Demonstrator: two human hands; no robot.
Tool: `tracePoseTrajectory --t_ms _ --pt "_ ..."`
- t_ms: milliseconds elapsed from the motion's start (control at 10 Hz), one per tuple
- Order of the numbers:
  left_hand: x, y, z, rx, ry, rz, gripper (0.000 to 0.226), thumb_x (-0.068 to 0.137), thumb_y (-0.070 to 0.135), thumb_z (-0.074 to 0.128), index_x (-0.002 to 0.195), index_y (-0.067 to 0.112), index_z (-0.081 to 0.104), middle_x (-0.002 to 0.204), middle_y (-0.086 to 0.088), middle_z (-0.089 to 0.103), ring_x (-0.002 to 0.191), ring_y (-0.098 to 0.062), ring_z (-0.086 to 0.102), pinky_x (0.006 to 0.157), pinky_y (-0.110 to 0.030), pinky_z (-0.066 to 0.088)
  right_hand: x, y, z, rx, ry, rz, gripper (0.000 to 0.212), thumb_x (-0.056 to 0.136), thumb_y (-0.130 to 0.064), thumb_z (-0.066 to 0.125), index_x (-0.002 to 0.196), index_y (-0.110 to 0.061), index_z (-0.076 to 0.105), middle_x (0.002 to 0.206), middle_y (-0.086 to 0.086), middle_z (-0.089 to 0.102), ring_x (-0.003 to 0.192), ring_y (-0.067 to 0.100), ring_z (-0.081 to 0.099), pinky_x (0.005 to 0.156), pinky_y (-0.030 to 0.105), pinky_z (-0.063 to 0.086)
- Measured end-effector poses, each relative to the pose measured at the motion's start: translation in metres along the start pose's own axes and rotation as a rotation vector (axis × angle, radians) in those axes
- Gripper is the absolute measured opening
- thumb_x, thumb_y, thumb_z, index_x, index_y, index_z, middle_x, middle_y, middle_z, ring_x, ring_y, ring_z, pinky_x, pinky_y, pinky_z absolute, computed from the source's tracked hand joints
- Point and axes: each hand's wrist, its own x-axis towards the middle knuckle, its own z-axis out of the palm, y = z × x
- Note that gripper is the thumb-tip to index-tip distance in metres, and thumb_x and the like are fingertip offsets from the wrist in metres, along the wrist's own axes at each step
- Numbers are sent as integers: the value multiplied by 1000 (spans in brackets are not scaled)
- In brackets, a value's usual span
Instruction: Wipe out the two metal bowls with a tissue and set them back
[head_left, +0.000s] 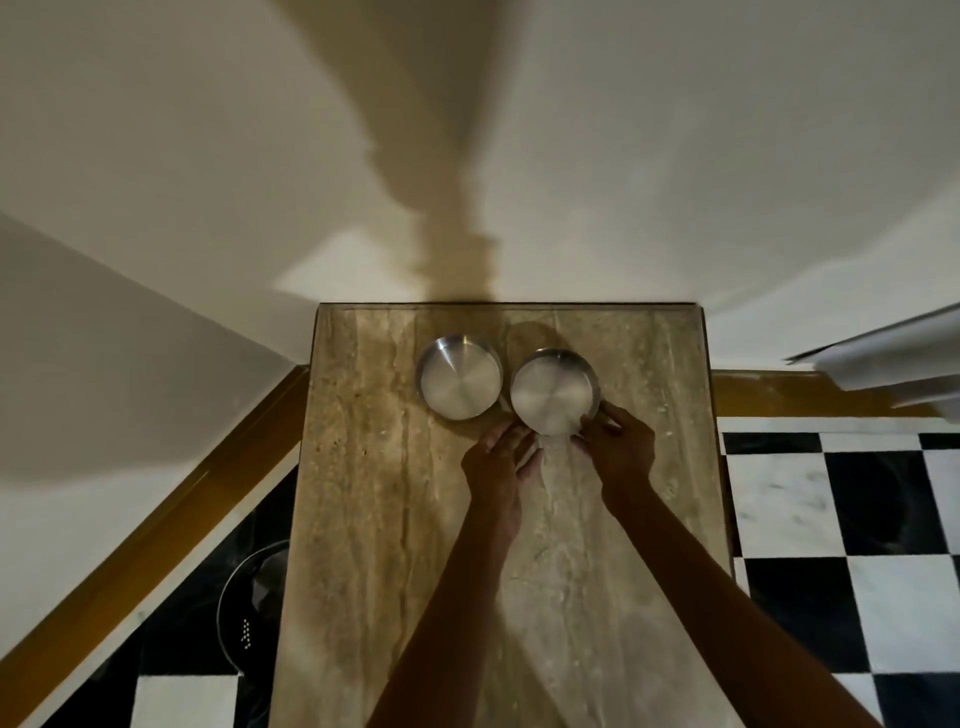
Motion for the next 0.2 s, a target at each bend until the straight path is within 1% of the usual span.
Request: tracePoseTrajectory --t_ms 100,200 --pt "-1 8 5 -6 -28 -29 26 101 1 53 125 -5 61 121 -21 71 109 -28 71 85 -36 60 -2 -11 -1 47 -3 58 43 81 6 71 123 0 64 102 25 72 92 34 72 80 41 61" --pt "-14 17 -5 150 -38 -21 25 101 6 52 123 -2 61 112 -14 70 99 -24 68 81 -33 55 -13 -13 -6 -25 2 59 48 79 3 74 125 3 61 96 23 74 86 30 74 84 43 60"
